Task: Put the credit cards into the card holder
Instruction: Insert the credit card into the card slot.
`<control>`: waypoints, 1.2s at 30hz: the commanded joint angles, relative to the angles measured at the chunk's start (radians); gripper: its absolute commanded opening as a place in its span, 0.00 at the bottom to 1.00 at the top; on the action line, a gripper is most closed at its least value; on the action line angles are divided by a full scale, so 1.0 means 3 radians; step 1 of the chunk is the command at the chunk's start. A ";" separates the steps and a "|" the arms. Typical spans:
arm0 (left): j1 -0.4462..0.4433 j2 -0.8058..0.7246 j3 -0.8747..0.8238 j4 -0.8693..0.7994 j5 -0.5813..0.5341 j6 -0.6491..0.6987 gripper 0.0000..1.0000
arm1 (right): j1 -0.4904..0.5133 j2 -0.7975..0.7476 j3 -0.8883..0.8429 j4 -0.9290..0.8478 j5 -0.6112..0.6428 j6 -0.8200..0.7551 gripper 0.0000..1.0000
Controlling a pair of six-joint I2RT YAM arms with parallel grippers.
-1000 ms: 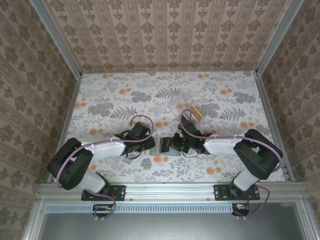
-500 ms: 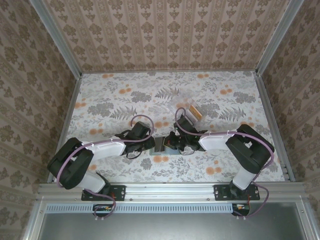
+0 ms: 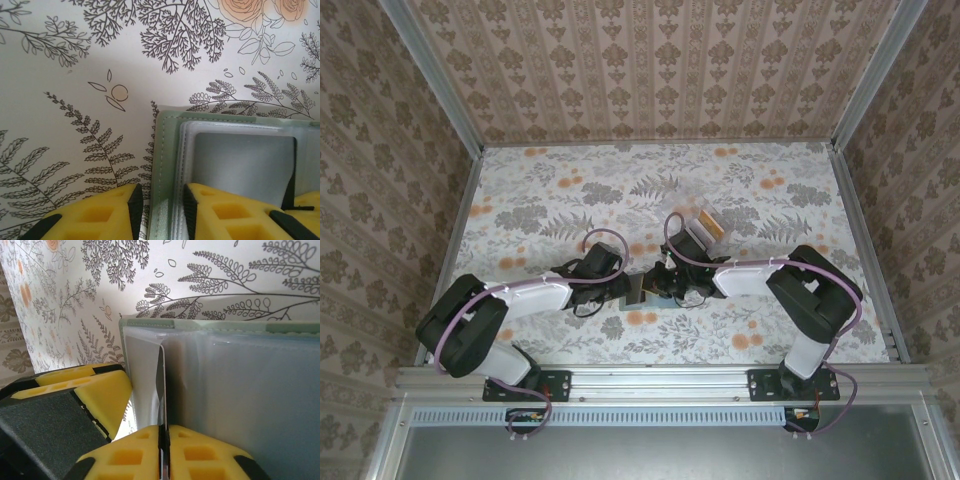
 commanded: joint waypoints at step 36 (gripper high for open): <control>-0.0041 -0.0575 0.0134 -0.0376 -0.0212 0.0127 0.51 | -0.0506 -0.0797 0.1271 -0.2929 0.1474 -0.1791 0.33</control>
